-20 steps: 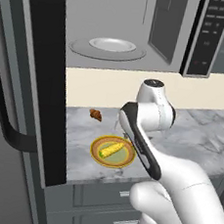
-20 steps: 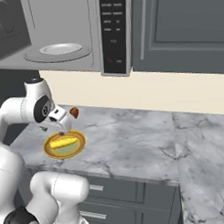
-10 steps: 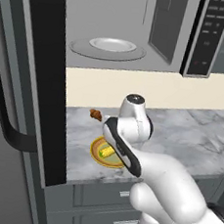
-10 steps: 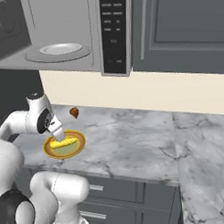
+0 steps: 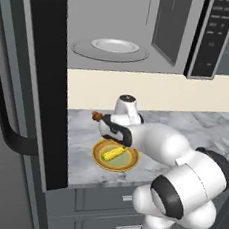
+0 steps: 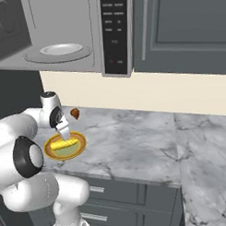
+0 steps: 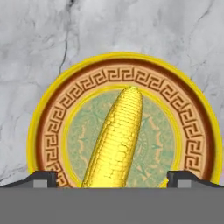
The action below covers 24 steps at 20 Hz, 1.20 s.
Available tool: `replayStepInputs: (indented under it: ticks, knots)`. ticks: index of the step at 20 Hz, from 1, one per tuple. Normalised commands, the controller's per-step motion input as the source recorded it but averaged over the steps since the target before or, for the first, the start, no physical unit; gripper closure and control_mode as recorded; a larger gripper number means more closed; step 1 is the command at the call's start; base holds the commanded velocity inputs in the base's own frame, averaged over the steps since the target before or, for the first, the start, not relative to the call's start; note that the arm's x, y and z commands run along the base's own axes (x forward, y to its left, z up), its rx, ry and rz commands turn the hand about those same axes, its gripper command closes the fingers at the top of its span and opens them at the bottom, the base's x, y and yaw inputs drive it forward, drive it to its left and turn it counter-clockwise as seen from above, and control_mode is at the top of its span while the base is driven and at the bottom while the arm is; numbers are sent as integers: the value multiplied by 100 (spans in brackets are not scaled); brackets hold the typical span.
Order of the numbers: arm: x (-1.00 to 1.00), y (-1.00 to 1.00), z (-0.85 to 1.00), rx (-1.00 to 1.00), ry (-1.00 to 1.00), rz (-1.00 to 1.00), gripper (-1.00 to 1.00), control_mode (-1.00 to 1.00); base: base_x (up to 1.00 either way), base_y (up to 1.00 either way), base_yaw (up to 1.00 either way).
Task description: Pick the corn from the counter and place it in the microwave.
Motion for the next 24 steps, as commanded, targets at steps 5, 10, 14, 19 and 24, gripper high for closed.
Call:
replayStepInputs:
  ticks: [5,10,14,19,24]
  knots:
    - [5,0,-33,0,18,-2,-100,-100,0,0,0]
    - [-24,0,-36,0,6,-1,-100,-100,0,0,0]
    - [-43,0,-45,0,0,-1,-100,-100,0,0,0]
    - [-50,0,-37,0,0,-5,-100,-100,0,0,0]
    - [0,0,-28,0,-2,-2,-100,-100,0,0,0]
